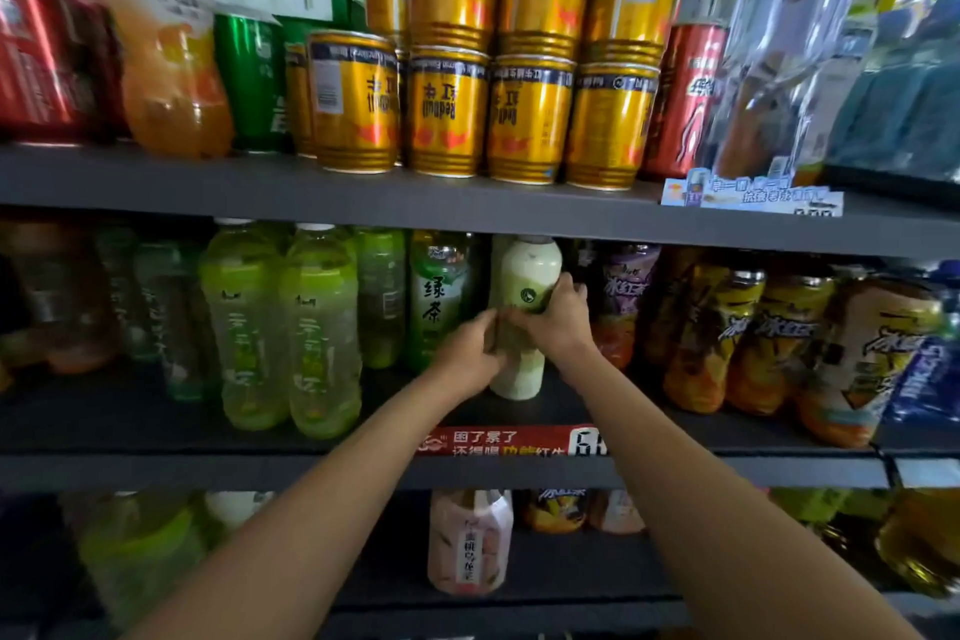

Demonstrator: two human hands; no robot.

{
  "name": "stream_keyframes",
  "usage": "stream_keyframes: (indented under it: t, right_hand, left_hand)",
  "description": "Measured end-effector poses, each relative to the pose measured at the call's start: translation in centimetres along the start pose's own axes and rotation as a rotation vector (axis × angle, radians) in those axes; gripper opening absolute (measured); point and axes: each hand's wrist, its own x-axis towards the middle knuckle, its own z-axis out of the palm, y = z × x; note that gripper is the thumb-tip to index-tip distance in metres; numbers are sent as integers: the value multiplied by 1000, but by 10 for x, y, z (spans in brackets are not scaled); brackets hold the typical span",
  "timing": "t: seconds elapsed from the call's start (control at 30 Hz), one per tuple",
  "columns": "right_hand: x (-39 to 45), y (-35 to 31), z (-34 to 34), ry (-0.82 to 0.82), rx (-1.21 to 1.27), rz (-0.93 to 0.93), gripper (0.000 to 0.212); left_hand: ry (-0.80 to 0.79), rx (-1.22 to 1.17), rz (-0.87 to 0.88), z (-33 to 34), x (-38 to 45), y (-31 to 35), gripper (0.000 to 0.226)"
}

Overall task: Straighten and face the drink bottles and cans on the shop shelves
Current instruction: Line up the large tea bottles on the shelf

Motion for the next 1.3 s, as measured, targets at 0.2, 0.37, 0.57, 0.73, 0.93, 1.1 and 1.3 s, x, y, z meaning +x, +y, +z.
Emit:
stream_keyframes:
  t: [0.2, 0.37, 0.57, 0.73, 0.93, 1.1, 1.3]
  right_hand:
    - [12, 6, 10, -67, 81, 32, 61]
    - [19, 9, 19, -50, 135, 60, 55]
    - [34, 7, 32, -37, 140, 74, 55]
    - [40, 6, 42, -20, 199, 110, 56]
    - [-9, -3, 59, 130, 154, 99, 64]
    - [-65, -28, 55, 278, 104, 56, 42]
    - [-180, -66, 92, 306, 185, -283, 18]
  left_hand:
    - [-15, -65, -73, 8, 16, -9, 78]
    - [-5, -12, -96, 10, 34, -8, 68]
    - [76, 150, -95, 19, 51, -13, 61]
    - [76, 195, -44, 18, 46, -15, 66]
    - [188, 246, 26, 5, 2, -21, 49]
    - [297, 257, 154, -20, -54, -26, 50]
    - [611, 70, 251, -36, -173, -86, 27]
